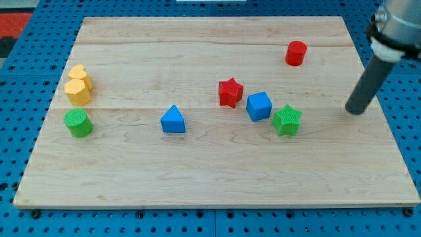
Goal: Push the red star left a bit
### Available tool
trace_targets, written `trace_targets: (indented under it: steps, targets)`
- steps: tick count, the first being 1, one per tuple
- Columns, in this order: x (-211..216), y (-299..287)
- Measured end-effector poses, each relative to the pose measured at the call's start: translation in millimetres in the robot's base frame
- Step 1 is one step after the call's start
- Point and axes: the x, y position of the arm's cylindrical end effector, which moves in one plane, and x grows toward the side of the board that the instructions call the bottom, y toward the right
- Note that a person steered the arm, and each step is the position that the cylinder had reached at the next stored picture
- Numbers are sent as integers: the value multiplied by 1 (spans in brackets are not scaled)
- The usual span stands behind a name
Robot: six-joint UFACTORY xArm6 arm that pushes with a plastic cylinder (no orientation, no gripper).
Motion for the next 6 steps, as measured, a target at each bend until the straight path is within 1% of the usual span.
trace_targets:
  steps: [1, 2, 3, 6]
  targets:
    - [-18, -50]
    - [-18, -102]
    - [-19, -132]
    - [-19, -184]
